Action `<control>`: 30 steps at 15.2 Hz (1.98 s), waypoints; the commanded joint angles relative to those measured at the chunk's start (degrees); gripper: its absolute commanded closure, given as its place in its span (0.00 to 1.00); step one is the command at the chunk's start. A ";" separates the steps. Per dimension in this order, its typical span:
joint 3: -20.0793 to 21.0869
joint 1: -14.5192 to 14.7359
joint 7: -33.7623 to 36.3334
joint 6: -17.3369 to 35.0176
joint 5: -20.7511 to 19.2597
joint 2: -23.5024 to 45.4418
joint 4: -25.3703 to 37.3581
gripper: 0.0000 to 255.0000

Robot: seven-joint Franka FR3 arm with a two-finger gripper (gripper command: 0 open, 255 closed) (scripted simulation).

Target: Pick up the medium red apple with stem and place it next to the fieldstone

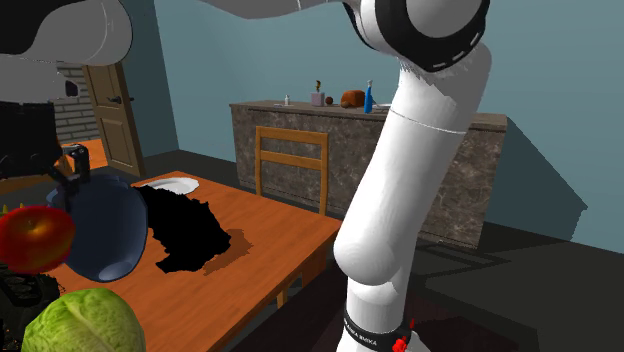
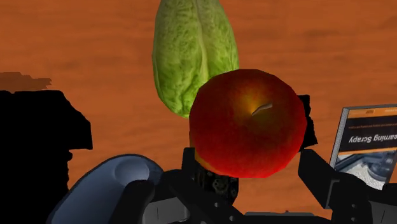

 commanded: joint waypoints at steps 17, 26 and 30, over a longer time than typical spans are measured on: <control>9.30 20.87 32.37 -9.32 -31.07 42.52 45.22 1.00; 8.28 22.70 33.99 -5.11 -33.05 45.83 43.86 1.00; 8.13 22.08 34.35 -2.07 -33.27 45.88 40.72 1.00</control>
